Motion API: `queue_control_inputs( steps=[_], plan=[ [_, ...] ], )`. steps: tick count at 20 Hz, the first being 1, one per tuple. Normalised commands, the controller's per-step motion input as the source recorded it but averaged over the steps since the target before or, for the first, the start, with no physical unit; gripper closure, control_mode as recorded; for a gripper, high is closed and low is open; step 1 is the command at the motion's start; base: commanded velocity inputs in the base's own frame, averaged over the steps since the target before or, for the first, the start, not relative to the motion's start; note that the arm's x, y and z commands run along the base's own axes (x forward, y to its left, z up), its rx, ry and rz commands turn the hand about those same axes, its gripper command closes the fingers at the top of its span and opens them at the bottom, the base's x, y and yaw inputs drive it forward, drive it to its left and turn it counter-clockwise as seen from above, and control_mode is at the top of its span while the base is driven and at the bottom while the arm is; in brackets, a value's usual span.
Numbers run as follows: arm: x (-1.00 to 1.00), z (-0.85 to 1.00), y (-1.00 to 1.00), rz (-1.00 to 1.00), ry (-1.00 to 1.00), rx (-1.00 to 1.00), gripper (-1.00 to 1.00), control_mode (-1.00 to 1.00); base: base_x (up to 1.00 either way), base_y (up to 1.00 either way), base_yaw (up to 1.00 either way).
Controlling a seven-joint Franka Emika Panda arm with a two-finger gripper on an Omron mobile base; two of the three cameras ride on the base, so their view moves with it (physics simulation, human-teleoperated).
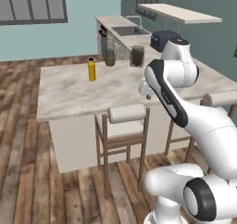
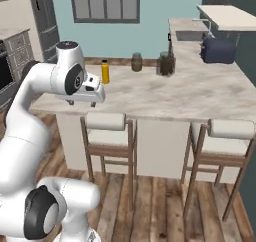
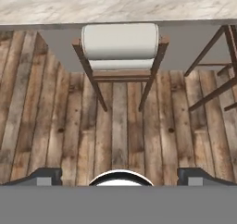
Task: Pick the jar and jar from the dining table and place them in the open cabinet. Close the cabinet after placing the objects.
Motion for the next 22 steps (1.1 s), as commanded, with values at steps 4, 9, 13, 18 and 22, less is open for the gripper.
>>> queue_control_inputs(
  steps=[4, 9, 13, 18, 22],
  plan=[
    [0.00, 0.00, 0.00, 0.00, 0.00, 0.00, -1.00, 1.00, 0.42, 1.00, -0.37],
    [0.00, 0.00, 0.00, 0.00, 0.00, 0.00, -1.00, 1.00, 0.60, 1.00, -0.42],
    [0.00, 0.00, 0.00, 0.00, 0.00, 0.00, -1.00, 1.00, 0.56, 1.00, -0.42],
    [0.00, 0.00, 0.00, 0.00, 0.00, 0.00, -1.00, 1.00, 0.24, 1.00, -0.43],
    [0.00, 0.00, 0.00, 0.00, 0.00, 0.00, -1.00, 1.00, -0.06, 1.00, -0.42]
  ],
)
